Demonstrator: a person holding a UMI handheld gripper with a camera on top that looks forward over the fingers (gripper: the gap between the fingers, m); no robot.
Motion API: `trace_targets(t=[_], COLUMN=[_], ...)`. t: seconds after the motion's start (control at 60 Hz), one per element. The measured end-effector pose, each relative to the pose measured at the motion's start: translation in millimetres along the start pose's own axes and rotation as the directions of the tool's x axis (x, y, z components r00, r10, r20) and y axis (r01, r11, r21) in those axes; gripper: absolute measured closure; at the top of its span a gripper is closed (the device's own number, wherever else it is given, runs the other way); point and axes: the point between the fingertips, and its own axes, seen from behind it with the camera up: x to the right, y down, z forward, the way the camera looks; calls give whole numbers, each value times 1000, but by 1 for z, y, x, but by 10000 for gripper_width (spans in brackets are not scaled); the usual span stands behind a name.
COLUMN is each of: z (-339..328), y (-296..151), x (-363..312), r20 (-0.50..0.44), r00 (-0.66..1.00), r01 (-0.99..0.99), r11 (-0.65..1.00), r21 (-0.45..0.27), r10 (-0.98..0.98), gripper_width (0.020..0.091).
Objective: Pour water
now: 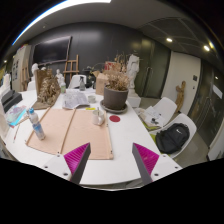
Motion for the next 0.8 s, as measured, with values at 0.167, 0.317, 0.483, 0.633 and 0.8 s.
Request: trace_targets(t=[0.167,0.317,0.483,0.633,0.8], z=[-1,-5,-3,17,75], y=[9,27,33,29,18], x=[-61,-144,-250,-345,-409], r20=[48,102,163,230,222], r00=[998,994,986,973,975], r01=[45,47,36,12,-19], r11=[999,998,999,1000,998], r21=[-21,-42,-15,22,64], r10=[-44,-42,-33,-17,4], gripper_width=[247,247,247,250,248])
